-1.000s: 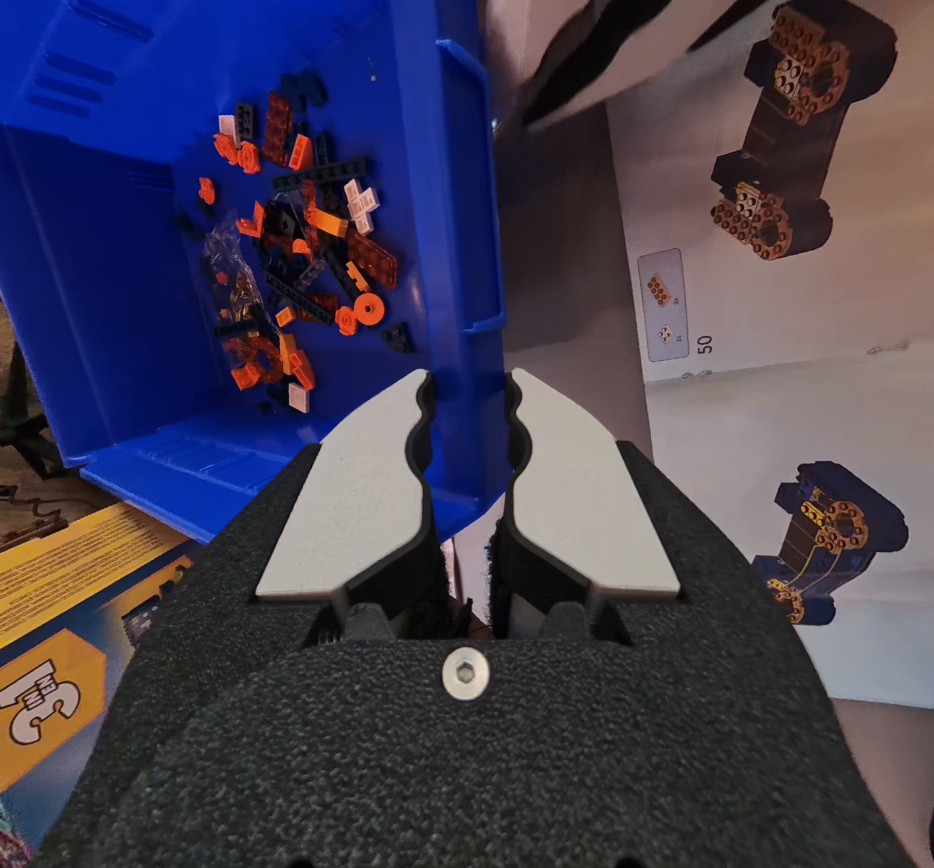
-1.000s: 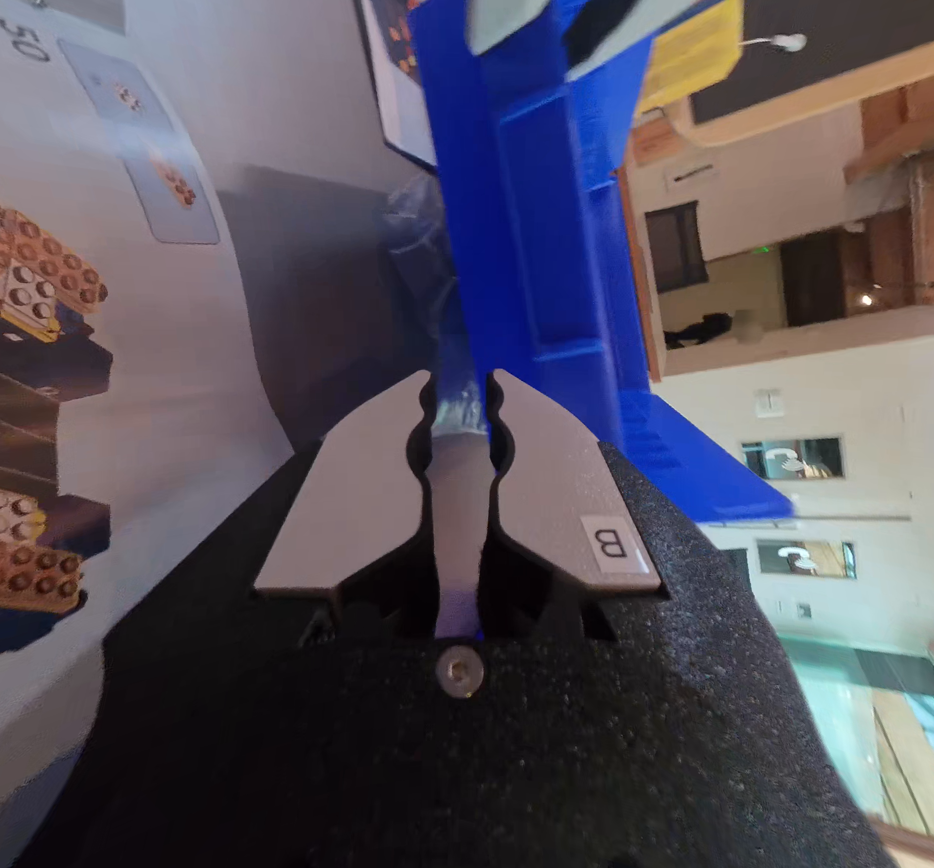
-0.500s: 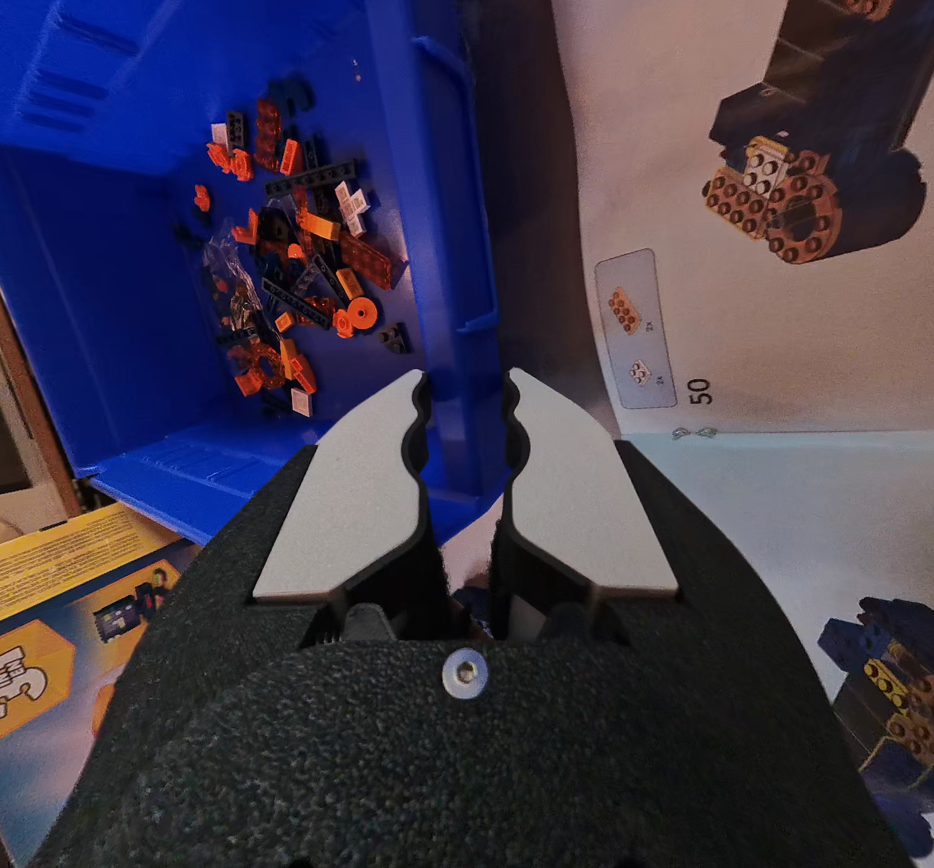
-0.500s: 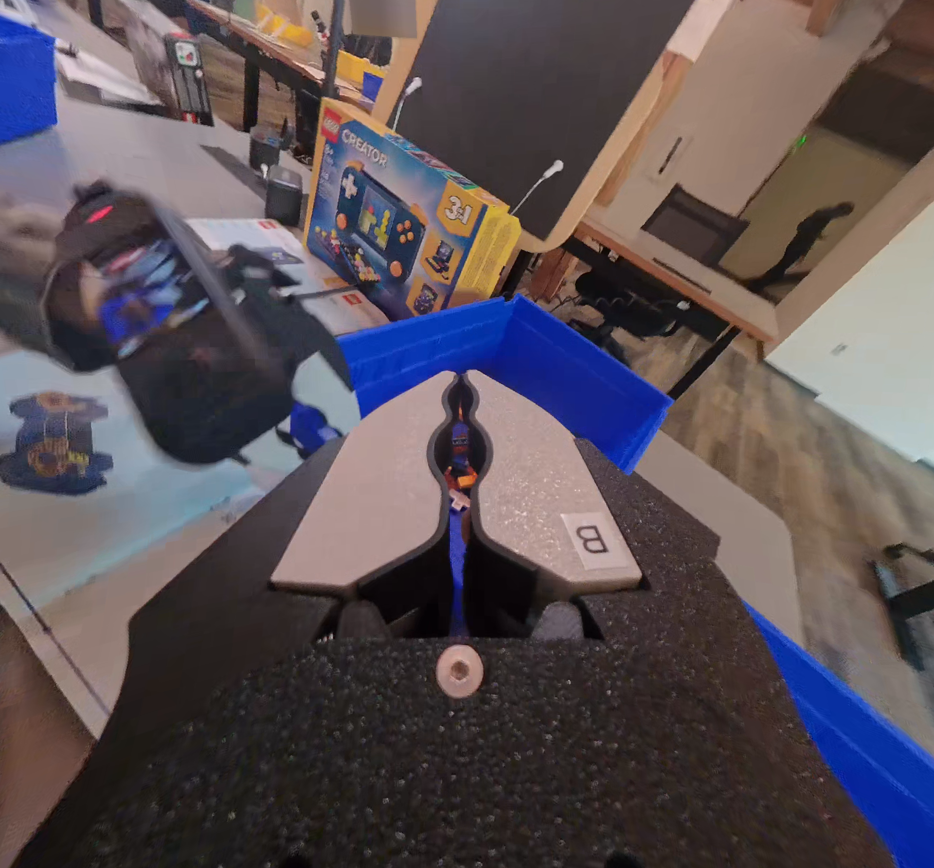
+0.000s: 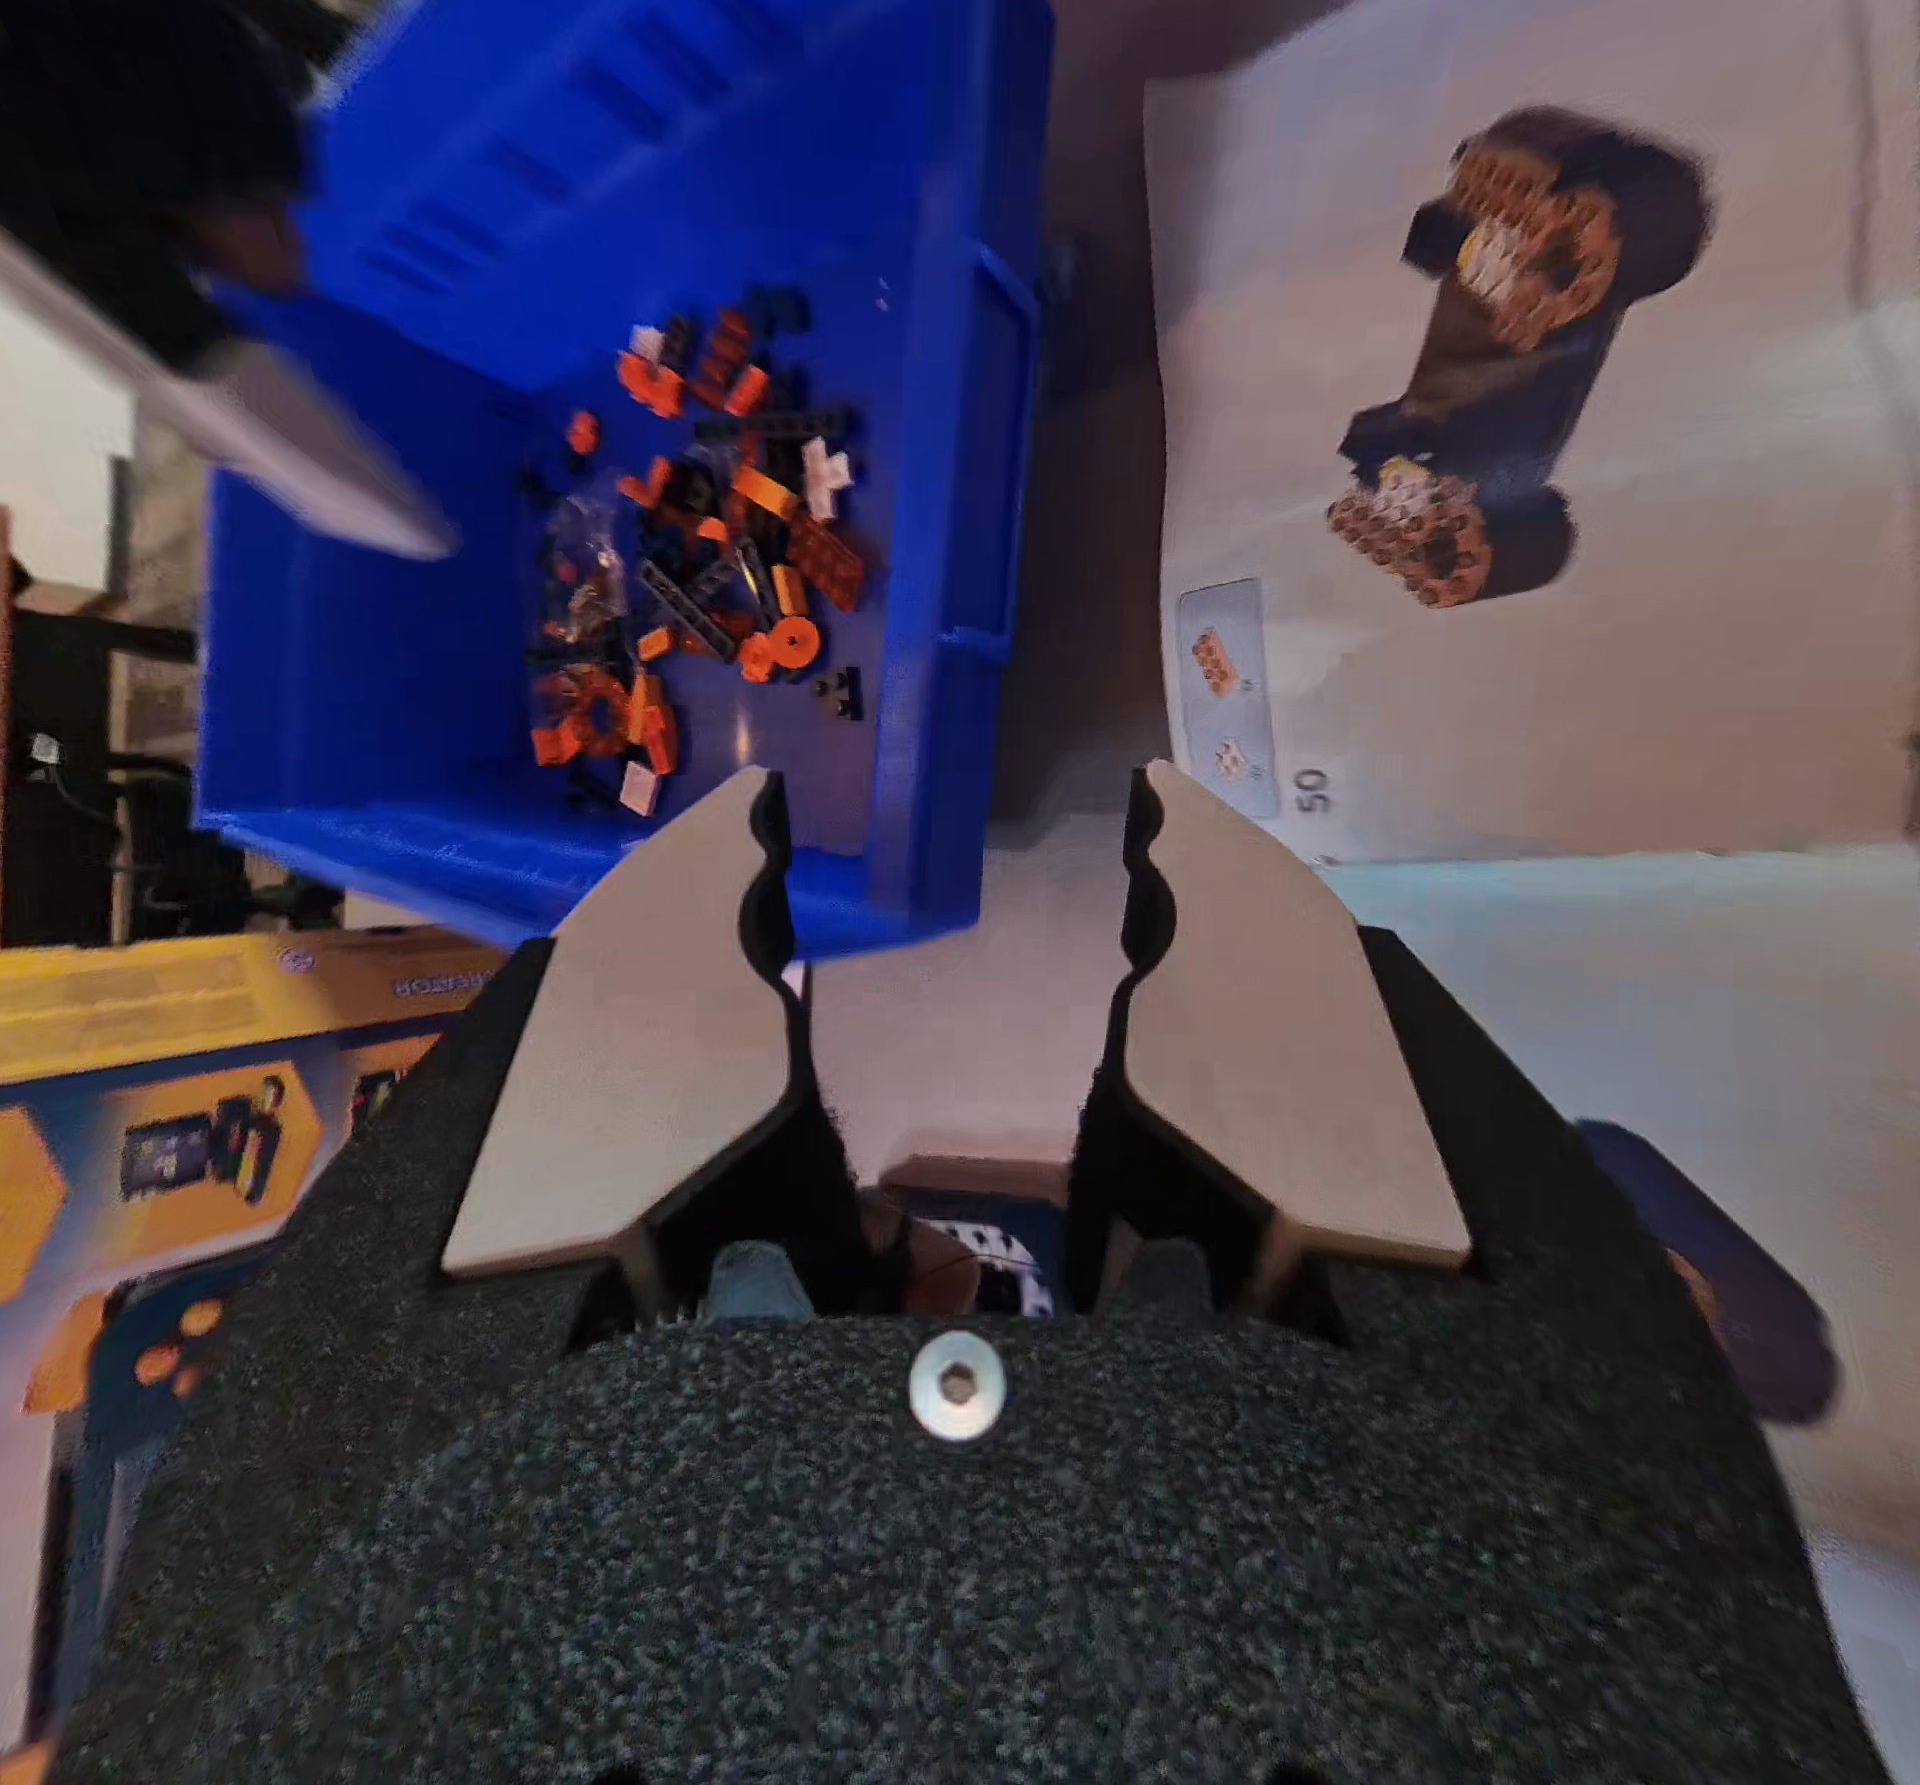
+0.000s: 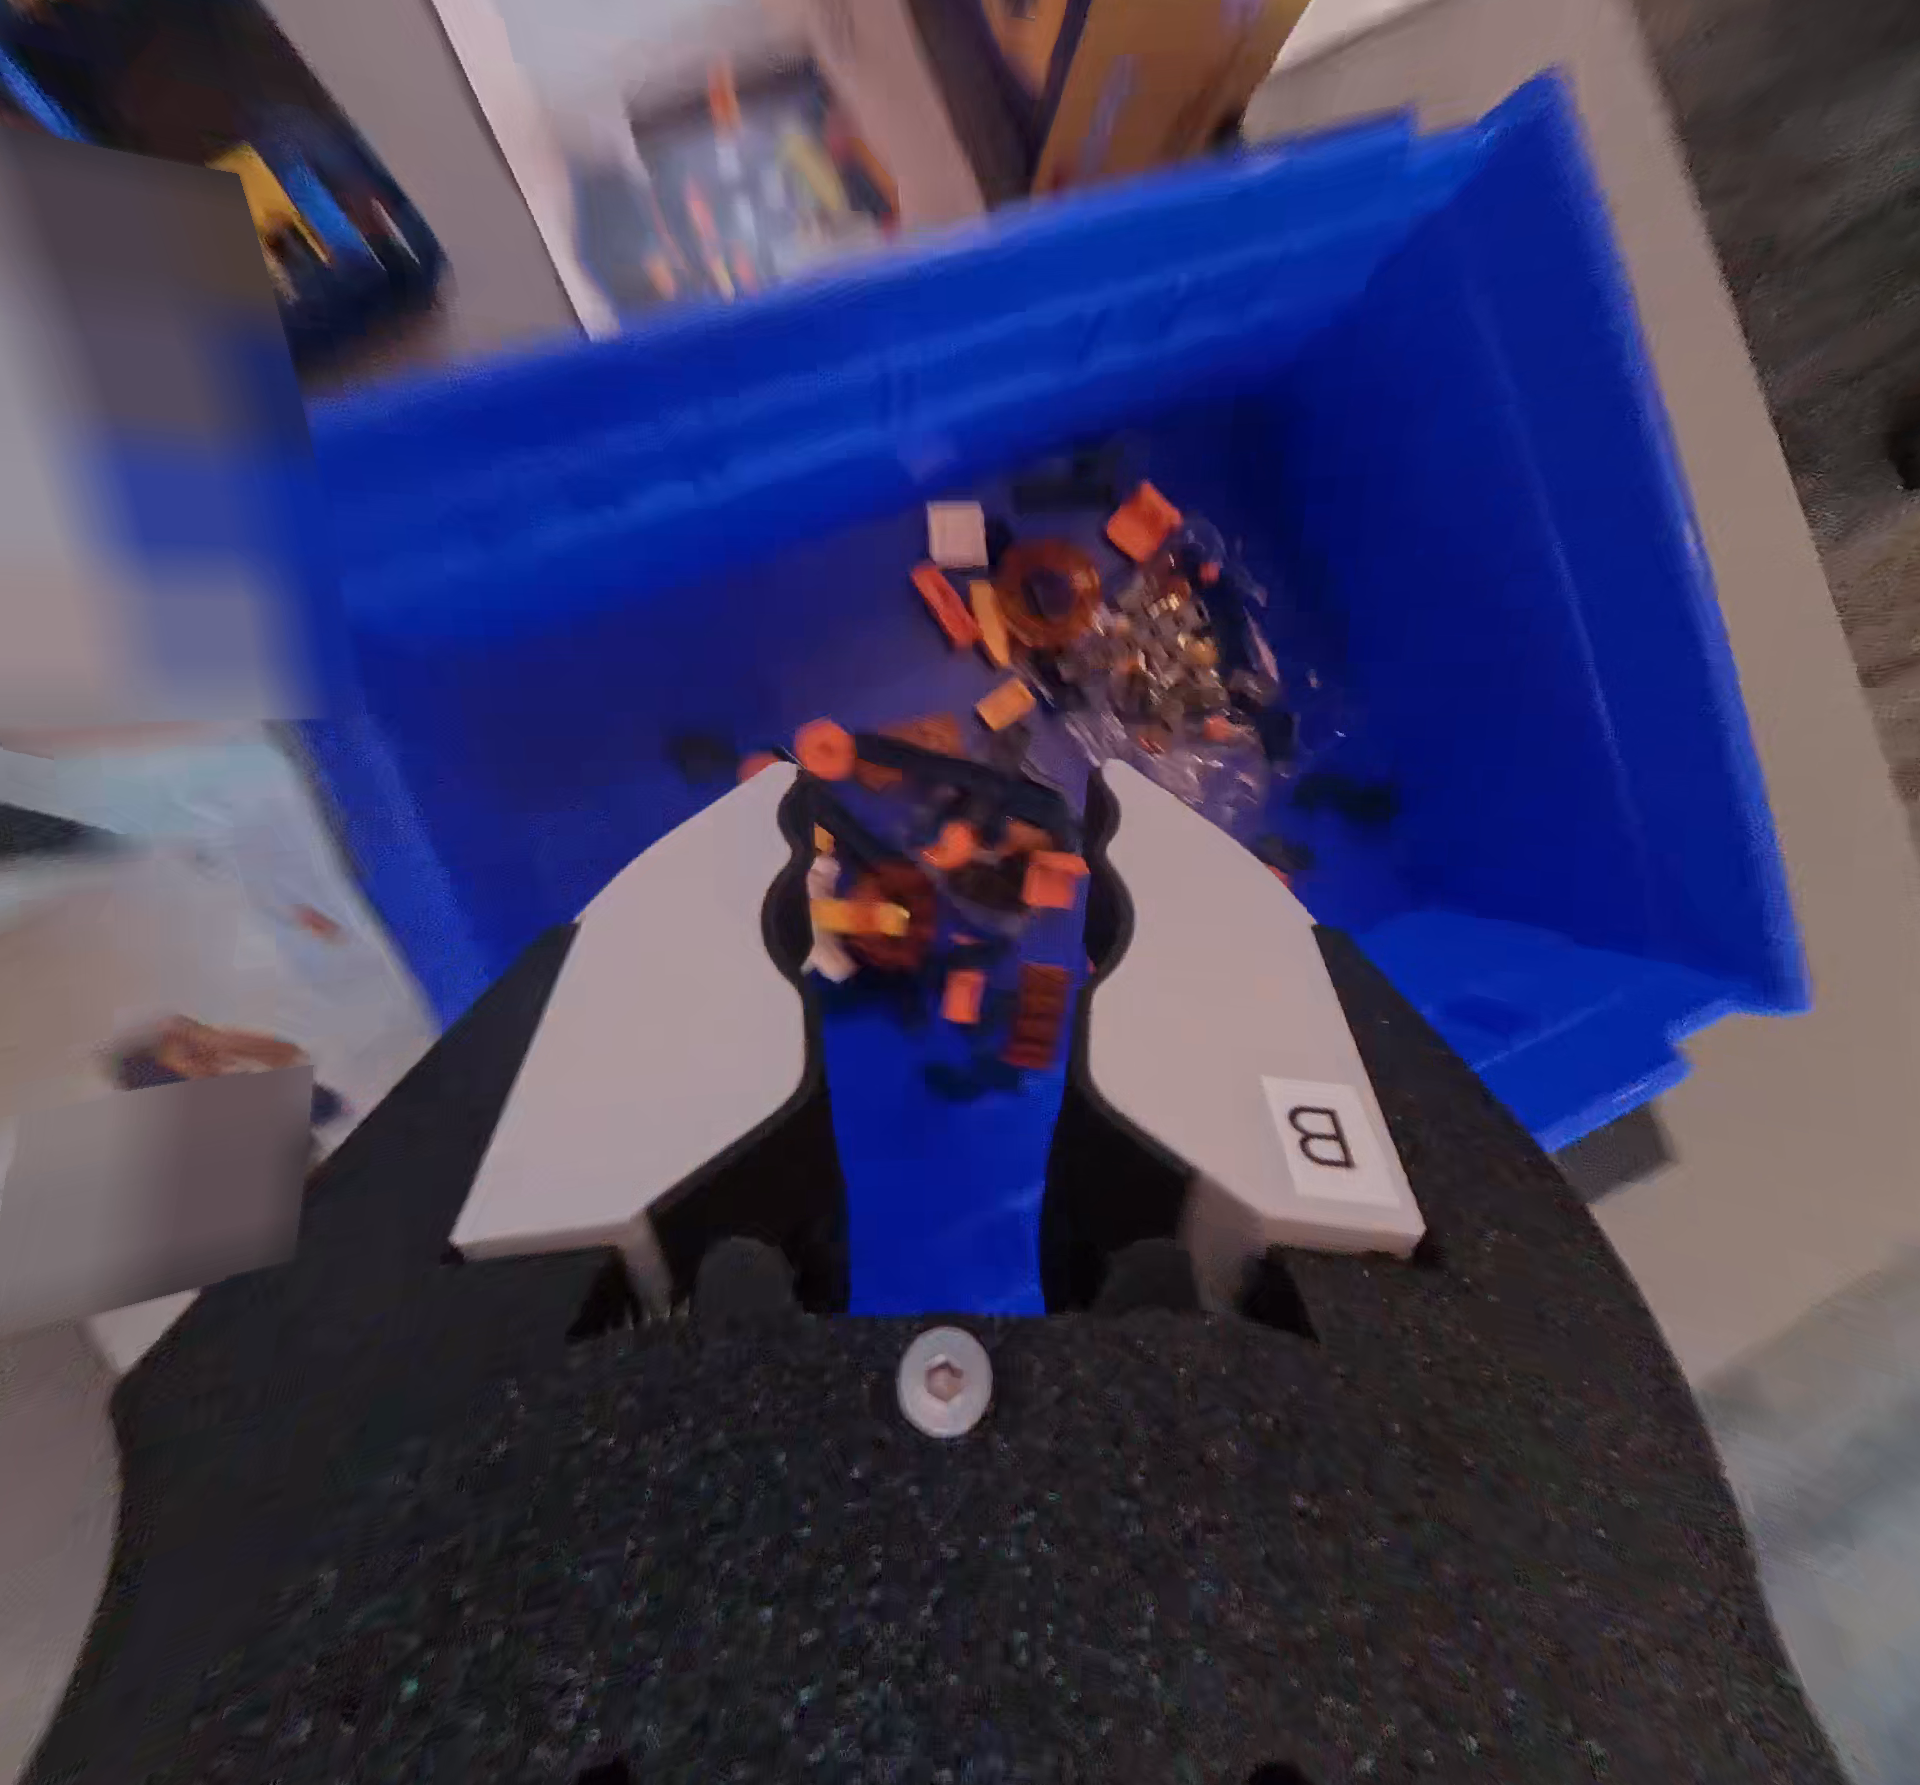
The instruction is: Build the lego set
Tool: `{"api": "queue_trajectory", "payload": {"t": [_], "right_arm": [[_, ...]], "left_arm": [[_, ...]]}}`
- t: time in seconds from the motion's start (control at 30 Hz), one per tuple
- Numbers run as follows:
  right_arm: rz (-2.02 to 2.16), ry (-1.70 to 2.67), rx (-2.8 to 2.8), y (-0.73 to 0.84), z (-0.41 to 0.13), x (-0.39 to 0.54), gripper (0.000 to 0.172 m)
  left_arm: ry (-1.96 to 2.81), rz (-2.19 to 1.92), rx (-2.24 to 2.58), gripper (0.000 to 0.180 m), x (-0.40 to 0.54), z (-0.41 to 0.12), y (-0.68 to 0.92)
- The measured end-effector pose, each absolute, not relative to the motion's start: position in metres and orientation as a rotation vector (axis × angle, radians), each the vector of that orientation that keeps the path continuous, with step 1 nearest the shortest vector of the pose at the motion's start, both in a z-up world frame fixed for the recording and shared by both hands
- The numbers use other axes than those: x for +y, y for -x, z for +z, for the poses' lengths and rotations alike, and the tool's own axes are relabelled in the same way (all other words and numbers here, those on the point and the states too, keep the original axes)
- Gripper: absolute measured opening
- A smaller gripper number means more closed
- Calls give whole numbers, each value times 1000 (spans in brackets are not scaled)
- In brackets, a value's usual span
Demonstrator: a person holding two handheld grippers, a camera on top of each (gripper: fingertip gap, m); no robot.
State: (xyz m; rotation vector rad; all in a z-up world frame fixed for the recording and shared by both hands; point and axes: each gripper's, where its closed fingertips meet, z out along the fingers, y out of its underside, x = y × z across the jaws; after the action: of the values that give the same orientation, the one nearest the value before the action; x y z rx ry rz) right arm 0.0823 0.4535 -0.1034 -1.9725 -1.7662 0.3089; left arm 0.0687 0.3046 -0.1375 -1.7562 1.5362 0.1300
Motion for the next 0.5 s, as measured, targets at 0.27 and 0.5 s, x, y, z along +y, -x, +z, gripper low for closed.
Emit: {"api": "queue_trajectory", "payload": {"t": [0.27, 0.5], "right_arm": [[-277, 1730, -2332, -104, -178, 519, 36], [-11, 1928, -2340, -94, -190, 530, 50]], "left_arm": [[1691, -432, 1126, 54, 203, -96, 3], [1704, -493, 836, 52, 172, -100, 56]]}}
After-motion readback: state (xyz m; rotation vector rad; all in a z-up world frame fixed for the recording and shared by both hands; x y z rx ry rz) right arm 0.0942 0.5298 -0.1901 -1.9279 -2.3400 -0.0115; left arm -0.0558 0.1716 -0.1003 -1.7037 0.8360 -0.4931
